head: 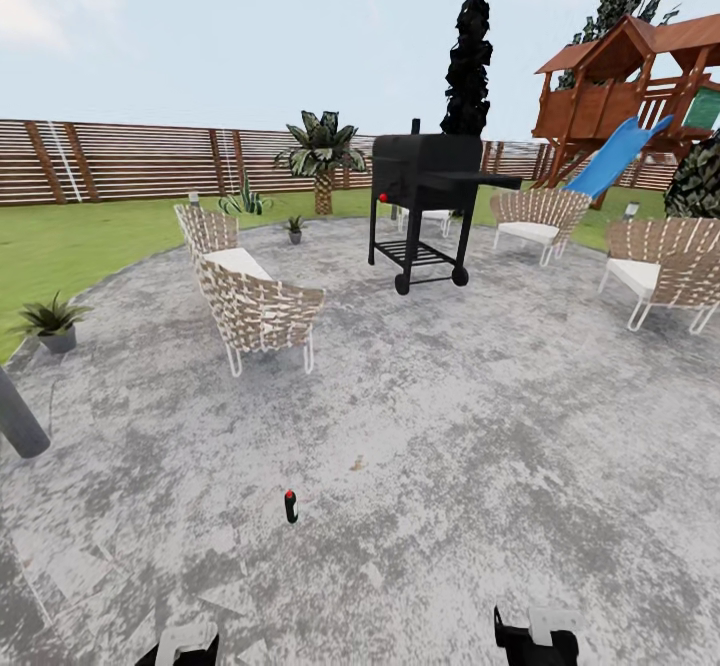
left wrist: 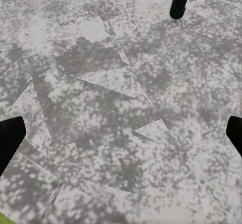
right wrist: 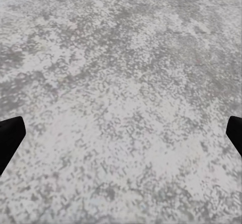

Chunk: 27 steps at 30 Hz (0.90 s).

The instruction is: Pick up the pesticide atomizer in the garden and spray insectifuge to fully cover both potted plants in the garden.

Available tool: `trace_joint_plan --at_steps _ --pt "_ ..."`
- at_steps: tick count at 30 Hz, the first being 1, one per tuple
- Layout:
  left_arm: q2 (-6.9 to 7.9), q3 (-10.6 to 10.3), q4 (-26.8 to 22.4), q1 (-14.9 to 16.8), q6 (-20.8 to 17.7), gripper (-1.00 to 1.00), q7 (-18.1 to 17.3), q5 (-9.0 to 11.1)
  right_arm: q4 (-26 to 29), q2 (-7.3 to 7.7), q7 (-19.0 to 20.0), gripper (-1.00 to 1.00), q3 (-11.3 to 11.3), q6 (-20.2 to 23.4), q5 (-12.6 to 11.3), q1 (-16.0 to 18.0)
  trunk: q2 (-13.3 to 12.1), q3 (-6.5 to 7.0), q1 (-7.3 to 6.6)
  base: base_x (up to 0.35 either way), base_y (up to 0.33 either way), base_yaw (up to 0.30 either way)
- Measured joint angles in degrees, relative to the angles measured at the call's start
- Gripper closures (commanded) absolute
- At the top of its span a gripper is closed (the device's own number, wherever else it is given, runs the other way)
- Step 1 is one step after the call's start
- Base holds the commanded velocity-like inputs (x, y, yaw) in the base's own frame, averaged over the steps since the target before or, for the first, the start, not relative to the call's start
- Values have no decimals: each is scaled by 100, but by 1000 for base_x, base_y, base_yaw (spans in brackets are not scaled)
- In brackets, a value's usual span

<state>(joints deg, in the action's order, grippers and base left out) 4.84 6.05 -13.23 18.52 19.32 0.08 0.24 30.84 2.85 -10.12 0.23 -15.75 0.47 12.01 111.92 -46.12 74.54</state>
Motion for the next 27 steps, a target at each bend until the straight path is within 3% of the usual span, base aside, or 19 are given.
trace_joint_plan --at_steps 27 --pt "9 8 1 5 0 -100 0 0 -3 -30 0 -100 3 0 0 0 1083 -514 593 0 0 0"
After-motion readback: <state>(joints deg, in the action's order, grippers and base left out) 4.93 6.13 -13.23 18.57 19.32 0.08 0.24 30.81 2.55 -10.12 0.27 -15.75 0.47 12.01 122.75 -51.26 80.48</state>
